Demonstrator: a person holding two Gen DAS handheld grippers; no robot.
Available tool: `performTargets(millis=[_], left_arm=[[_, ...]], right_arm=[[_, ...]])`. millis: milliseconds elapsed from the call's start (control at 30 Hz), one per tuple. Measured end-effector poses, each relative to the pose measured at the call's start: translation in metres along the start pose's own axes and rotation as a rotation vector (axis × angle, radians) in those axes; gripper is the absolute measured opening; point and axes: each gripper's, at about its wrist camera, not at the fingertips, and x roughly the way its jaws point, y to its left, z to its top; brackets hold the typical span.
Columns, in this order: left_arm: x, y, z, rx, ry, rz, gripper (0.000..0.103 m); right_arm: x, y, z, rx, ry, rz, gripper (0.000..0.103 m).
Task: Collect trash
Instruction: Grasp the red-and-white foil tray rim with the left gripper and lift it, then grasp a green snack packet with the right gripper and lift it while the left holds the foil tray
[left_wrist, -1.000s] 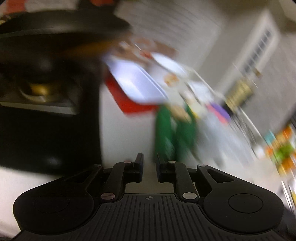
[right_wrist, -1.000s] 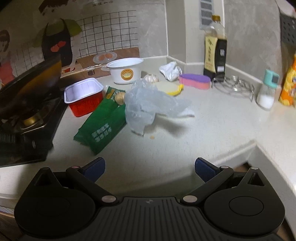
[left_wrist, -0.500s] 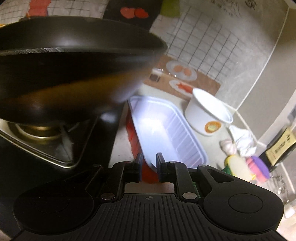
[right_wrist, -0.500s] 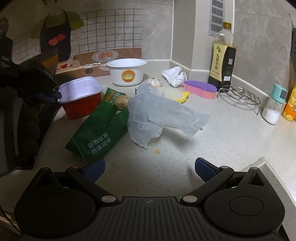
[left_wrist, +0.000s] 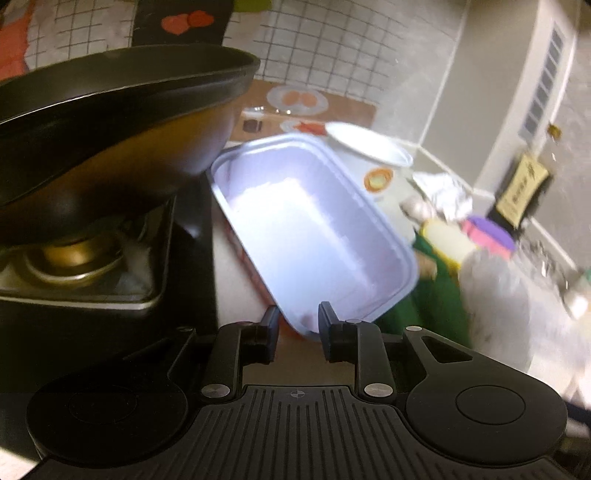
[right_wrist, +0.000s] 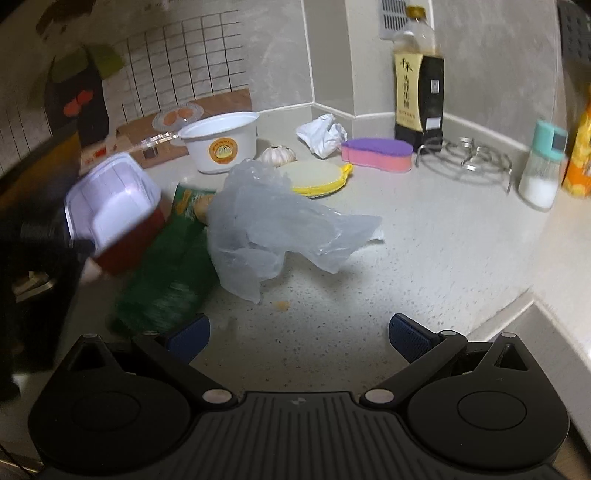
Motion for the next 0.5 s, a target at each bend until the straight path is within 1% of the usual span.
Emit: performTargets(millis=[100,200,300,433,500], left_arm=[[-0.006,0.004,-0.008,-0.004,0.042,0.004,0.026],[-0.005,0.009,-0.015,-0.019,0.064,0.026,0.025],[-0.001,0.012,-0.018,-0.057,0.082,0.032,0.025],[0.005,0.007,-0.019,-0.044,0.079,0.021,0.025],[0.004,0.005,-0.020,-0.022,0.093,0.007,0.020]], right_arm=[[-0.001,-0.006,-0.003,0.013,0.011,0.061,0.103],[-0.002,-0.006,-0.006,0.025,0.030,0.086,0.103],[-0.003,-0.007,-0.009,0.037,0.039,0.111,0.103],[-0.005,-0.006,-0.013,0.027,0.019,0.094,0.103],[-0.002,-0.007,-0.014,0.028,0.017,0.073,0.103]])
